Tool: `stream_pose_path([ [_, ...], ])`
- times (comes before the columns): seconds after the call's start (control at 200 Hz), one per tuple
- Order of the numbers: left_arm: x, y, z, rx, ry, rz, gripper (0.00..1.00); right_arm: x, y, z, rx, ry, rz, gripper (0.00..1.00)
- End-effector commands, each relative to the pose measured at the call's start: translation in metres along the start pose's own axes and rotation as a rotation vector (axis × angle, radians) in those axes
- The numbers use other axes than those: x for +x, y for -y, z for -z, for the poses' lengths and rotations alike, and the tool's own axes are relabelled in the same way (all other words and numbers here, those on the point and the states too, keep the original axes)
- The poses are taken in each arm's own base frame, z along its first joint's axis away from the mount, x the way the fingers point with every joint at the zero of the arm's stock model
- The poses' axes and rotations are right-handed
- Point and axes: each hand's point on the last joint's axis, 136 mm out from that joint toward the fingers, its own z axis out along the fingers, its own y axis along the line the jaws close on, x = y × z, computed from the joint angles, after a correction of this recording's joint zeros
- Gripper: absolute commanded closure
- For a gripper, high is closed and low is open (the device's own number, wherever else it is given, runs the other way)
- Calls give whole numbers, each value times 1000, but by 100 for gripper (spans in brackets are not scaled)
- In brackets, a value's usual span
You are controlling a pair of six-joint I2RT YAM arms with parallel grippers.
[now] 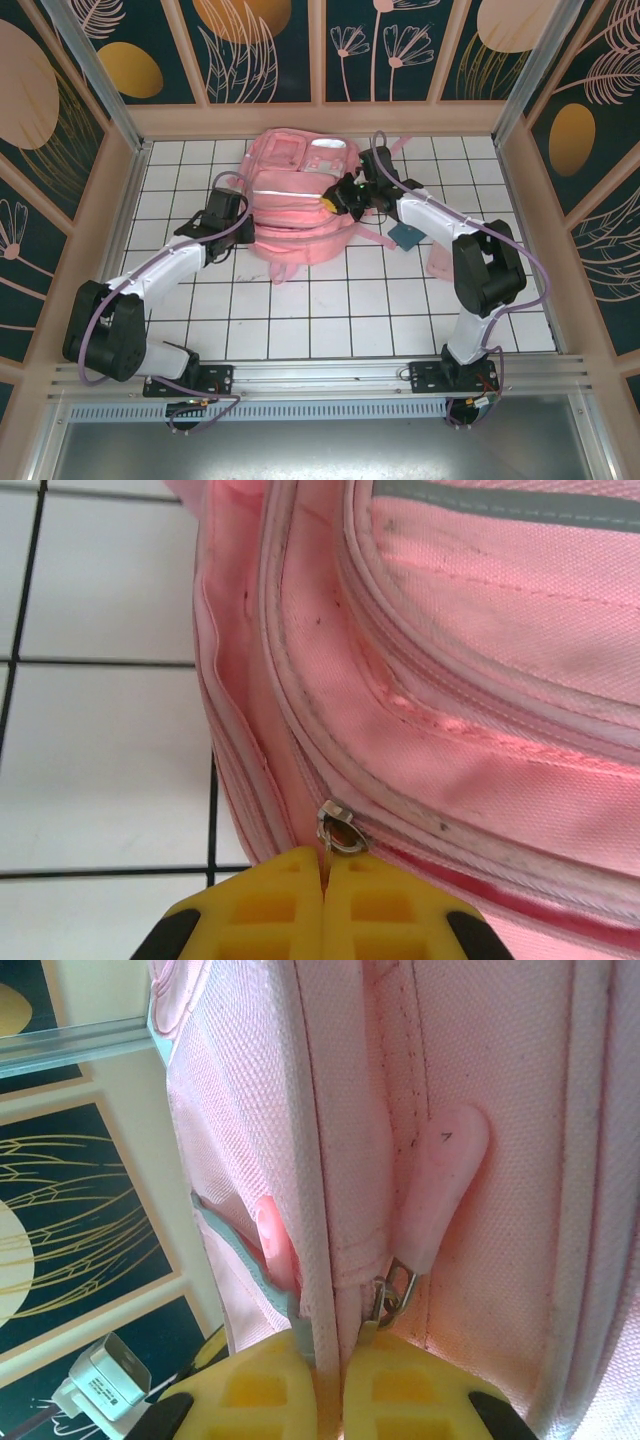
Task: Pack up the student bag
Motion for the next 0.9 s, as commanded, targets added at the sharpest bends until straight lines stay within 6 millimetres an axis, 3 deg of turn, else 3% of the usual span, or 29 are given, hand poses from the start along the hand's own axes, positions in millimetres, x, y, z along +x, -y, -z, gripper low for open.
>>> stream_pose_path([
  [0.0,-39,-23,4,-97,130,-53,100,-29,-11,30,-32,129,36,100],
  [0.11,-45,-5,13,5,155,-149,100,-29,-13,30,-26,119,69,100],
  [0.195,-50,6,32,72,207,-192,100,-28,-13,29,-8,108,119,100],
  [0.35,-49,12,54,126,220,-193,100,-23,-9,28,63,76,354,46],
  [0.475,-47,19,56,171,225,-203,100,-18,-24,44,117,124,606,30],
  [0.611,-52,26,60,202,255,-232,100,-1,-53,51,148,170,925,26],
  [0.711,-54,27,63,207,273,-256,100,32,-64,24,178,98,1196,29],
  [0.891,-56,27,69,212,298,-259,100,62,-72,-25,161,-69,1446,32],
])
